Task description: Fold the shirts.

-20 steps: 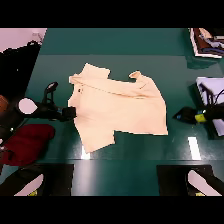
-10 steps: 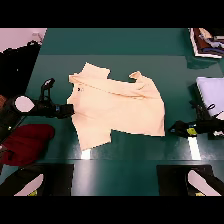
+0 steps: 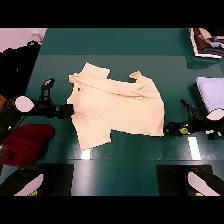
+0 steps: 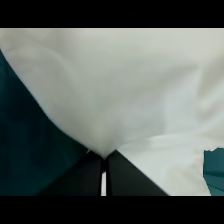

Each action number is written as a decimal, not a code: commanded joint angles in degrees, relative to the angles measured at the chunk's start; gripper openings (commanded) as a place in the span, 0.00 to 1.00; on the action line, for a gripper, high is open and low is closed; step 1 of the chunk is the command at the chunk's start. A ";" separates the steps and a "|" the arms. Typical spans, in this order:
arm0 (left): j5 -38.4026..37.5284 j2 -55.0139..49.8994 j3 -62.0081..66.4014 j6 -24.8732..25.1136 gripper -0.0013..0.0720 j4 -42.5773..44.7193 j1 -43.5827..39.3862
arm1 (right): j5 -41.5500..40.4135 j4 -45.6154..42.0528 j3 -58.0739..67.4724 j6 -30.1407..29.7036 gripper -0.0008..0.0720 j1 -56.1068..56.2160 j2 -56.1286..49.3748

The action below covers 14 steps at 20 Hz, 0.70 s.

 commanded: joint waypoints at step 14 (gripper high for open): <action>-7.45 0.04 12.52 2.91 0.05 0.76 0.07 | 1.81 -4.55 9.35 2.08 0.03 -1.64 8.24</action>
